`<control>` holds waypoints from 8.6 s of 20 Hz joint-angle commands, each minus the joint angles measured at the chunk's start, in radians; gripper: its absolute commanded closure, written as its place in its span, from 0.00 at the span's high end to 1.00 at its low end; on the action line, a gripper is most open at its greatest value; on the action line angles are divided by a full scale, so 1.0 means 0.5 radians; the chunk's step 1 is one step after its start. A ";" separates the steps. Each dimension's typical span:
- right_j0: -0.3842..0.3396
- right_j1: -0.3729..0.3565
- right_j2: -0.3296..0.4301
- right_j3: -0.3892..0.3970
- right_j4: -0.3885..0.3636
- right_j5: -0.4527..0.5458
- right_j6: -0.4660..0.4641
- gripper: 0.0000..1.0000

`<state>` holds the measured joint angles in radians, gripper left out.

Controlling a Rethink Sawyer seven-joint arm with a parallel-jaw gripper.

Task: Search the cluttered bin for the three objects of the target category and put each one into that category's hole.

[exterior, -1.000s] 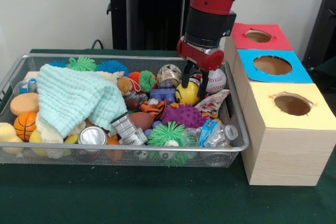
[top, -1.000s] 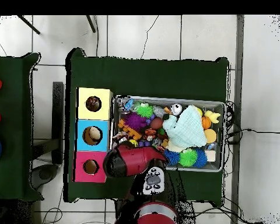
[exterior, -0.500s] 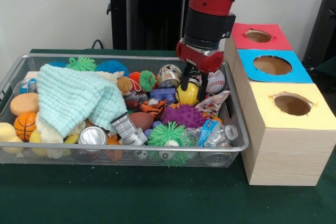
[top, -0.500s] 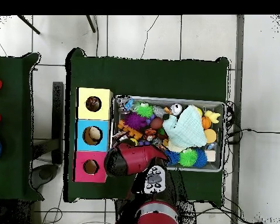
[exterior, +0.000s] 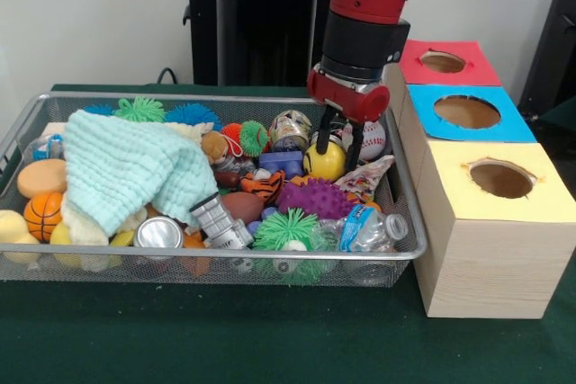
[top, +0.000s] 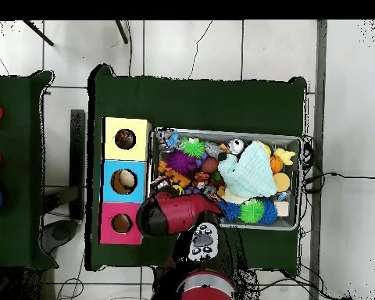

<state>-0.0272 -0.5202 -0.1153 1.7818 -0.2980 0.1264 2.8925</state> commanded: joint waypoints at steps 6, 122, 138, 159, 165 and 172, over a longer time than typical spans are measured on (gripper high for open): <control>-0.043 -0.079 0.177 -0.010 0.057 0.227 -0.038 1.00; -0.202 -0.032 0.465 0.032 -0.261 0.478 -0.178 1.00; -0.228 0.137 0.414 -0.093 -0.416 0.367 -0.191 1.00; -0.246 0.236 0.455 -0.226 -0.431 0.349 -0.200 1.00; -0.247 0.255 0.461 -0.247 -0.430 0.340 -0.197 1.00; -0.280 0.258 0.502 -0.249 -0.429 0.357 -0.236 1.00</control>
<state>-0.1185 -0.5020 0.0741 1.6890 -0.4516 0.3167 2.8871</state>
